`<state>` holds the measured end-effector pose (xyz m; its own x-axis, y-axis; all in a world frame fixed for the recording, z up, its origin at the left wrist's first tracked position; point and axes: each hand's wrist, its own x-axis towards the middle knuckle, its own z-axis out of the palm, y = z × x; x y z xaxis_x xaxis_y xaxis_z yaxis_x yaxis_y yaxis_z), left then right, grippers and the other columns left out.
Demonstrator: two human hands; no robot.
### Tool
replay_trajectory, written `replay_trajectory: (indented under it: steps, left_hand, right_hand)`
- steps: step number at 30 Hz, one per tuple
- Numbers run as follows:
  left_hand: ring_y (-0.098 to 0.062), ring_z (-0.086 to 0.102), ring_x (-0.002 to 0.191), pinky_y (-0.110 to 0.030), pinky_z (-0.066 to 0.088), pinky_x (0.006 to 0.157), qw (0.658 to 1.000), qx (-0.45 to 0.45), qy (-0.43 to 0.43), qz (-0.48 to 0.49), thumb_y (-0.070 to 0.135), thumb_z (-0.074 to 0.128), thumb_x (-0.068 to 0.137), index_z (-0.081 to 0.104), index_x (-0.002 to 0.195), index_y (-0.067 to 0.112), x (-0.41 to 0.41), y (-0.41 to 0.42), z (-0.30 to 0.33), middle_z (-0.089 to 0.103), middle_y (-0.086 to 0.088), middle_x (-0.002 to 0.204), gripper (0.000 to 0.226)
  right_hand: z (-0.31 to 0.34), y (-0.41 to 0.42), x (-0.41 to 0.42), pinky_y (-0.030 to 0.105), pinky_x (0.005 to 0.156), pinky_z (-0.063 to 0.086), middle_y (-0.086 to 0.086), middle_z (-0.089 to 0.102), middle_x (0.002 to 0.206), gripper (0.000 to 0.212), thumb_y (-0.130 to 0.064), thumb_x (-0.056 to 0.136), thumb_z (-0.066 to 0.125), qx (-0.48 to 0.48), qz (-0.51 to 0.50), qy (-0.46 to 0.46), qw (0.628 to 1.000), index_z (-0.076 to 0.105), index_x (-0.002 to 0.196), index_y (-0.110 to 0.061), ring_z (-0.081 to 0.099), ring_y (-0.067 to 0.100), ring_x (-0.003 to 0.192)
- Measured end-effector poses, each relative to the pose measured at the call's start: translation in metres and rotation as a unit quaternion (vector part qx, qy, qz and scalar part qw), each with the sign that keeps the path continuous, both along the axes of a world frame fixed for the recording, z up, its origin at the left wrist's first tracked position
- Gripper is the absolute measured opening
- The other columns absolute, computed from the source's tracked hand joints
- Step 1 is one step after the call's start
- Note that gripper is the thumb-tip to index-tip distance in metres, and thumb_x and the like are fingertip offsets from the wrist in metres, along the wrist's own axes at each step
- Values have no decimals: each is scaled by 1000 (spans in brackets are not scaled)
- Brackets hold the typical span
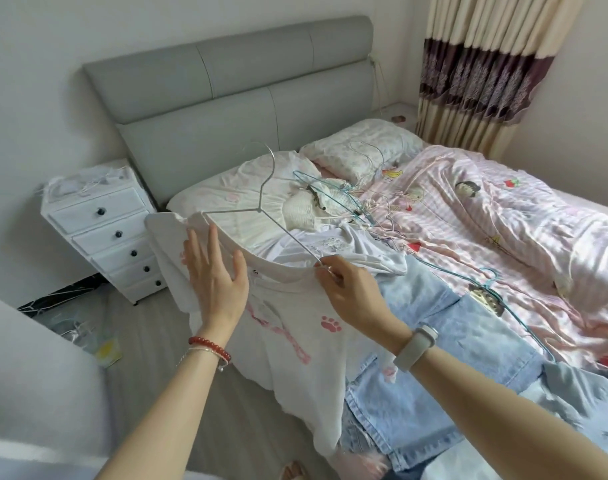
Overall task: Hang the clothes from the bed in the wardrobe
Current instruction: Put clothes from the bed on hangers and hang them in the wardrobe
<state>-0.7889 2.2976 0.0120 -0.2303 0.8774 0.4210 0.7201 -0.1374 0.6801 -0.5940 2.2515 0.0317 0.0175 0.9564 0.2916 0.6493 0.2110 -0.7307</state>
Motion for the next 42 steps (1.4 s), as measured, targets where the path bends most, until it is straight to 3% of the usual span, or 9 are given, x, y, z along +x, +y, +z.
replay_trajectory:
  steps: [4, 12, 24, 27, 32, 34, 37, 39, 42]
  left_hand:
    - [-22, -3, 144, -35, 0, 114, 1000, -1, 3, 6, 25, 45, 95, 16, 147, 22, -25, 45, 2, 0, -10, 156, 59]
    - [-17, -5, 143, -28, -2, 111, 997, -6, -12, -80, 32, 38, 98, 11, 147, 31, 0, 131, 17, -1, -2, 157, 56]
    - [-18, 3, 143, -39, 8, 115, 942, -235, 108, -215, 35, 33, 98, 12, 147, 27, 119, 242, -90, 3, -2, 157, 54]
    - [-20, 2, 143, -40, 8, 114, 910, -317, 146, -222, 37, 31, 98, 9, 147, 29, 145, 260, -143, 1, 0, 157, 55]
    - [-26, -3, 143, -47, 10, 115, 837, -447, 205, -241, 41, 30, 97, 4, 148, 28, 166, 262, -230, -7, 1, 157, 59]
    - [-27, -4, 143, -48, 9, 115, 813, -475, 224, -250, 43, 30, 97, 6, 147, 29, 167, 255, -254, -7, 0, 156, 58]
    - [-26, -11, 142, -49, 1, 115, 787, -510, 235, -256, 46, 26, 97, 4, 147, 31, 166, 247, -274, -12, 2, 156, 57]
    - [-27, -11, 142, -48, -1, 114, 777, -525, 230, -258, 47, 27, 96, 5, 147, 32, 166, 250, -279, -11, 1, 156, 57]
    - [-25, -4, 142, -46, 4, 115, 781, -515, 237, -263, 46, 32, 95, 12, 147, 31, 166, 260, -273, -3, 1, 157, 57]
  right_hand:
    - [16, 51, -30, 37, 58, 39, -5, 50, 57, 15, -22, 91, 51, -5, 12, 27, 1000, 63, 95, -14, 45, 19, 58]
    - [34, 141, -15, 12, 46, 31, -13, 49, 58, 13, -17, 92, 52, 1, -63, 103, 993, 63, 88, -11, 45, -1, 48]
    - [-80, 284, 146, 16, 44, 27, -4, 45, 52, 24, -13, 89, 49, -71, -226, 57, 970, 56, 66, -9, 40, 12, 51]
    - [-135, 317, 185, 27, 59, 42, 5, 61, 71, 19, -14, 88, 50, -123, -263, 40, 956, 66, 86, -4, 53, 18, 64]
    - [-220, 354, 230, 36, 74, 43, 20, 67, 99, 26, -15, 88, 47, -195, -322, -22, 926, 65, 104, -8, 60, 37, 94]
    - [-250, 358, 239, 41, 86, 43, 19, 62, 114, 28, -15, 90, 45, -242, -275, -82, 927, 61, 112, -9, 54, 38, 106]
    - [-286, 349, 242, 50, 105, 25, 10, 37, 144, 42, -24, 95, 37, -353, -169, -172, 904, 37, 137, -17, 30, 33, 132]
    - [-299, 342, 237, 53, 111, 15, 4, 21, 152, 47, -32, 97, 30, -396, -119, -182, 892, 25, 142, -22, 13, 29, 140]
    - [-299, 341, 222, 57, 112, 9, 5, 16, 153, 46, -35, 96, 28, -386, -112, -184, 897, 26, 140, -20, 6, 28, 141]
